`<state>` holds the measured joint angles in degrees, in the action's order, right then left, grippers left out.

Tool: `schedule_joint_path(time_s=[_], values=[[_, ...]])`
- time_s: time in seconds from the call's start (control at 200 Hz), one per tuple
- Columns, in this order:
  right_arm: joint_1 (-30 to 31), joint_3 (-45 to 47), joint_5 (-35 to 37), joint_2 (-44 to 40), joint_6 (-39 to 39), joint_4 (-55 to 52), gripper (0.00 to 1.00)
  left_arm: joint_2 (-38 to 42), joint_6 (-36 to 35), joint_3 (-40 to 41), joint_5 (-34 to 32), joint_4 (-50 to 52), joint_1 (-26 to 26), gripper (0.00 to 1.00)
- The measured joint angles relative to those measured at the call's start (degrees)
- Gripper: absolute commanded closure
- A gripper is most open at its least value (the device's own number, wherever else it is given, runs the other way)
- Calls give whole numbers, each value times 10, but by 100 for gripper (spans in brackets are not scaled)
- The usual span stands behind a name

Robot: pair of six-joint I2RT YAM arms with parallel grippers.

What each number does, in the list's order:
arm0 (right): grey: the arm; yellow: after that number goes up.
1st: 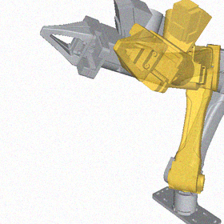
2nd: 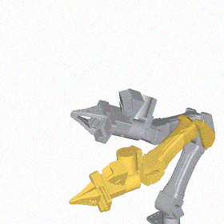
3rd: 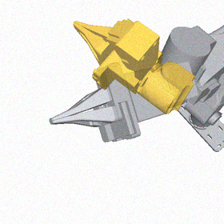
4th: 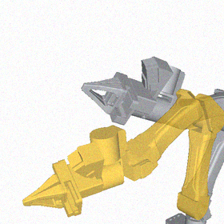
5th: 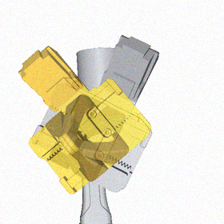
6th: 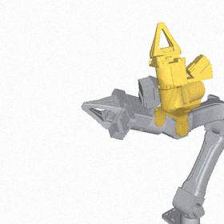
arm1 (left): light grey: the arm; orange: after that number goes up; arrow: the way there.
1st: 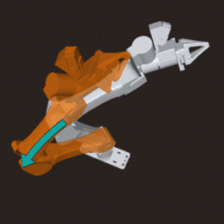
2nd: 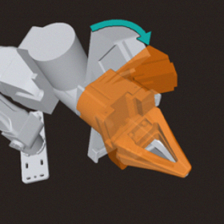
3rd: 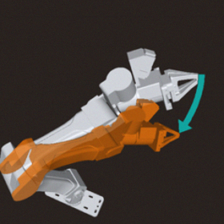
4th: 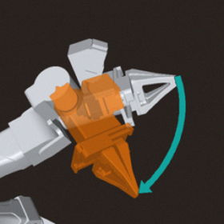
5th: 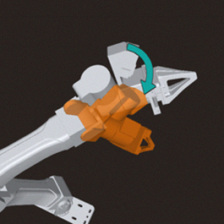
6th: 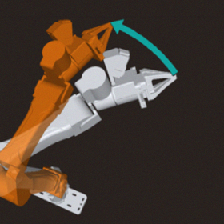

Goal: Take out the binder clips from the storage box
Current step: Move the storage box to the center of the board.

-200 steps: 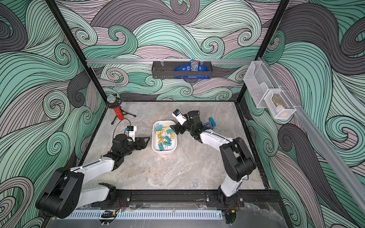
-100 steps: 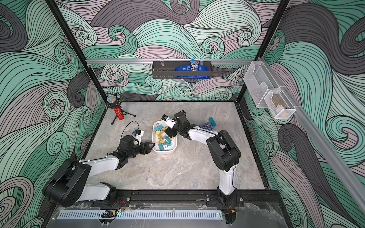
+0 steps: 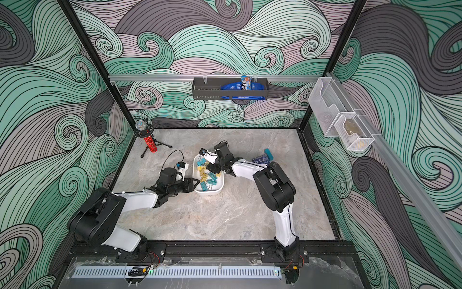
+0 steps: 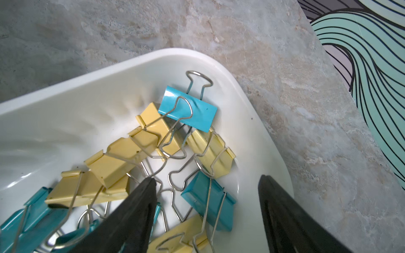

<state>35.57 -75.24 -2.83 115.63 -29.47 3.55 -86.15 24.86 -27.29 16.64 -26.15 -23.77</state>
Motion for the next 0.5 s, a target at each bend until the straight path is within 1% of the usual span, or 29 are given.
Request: schedule_joint_path(time_s=[0.12,0.27,0.5], values=[[4,-7,12,0,-11,-2,31,3,1,0,-11,2,-2,59],[6,-22,20,8,-19,0,34,21,1,2,-32,16,-4,71],[13,-23,22,11,-26,-1,34,50,1,11,-67,40,-4,75]])
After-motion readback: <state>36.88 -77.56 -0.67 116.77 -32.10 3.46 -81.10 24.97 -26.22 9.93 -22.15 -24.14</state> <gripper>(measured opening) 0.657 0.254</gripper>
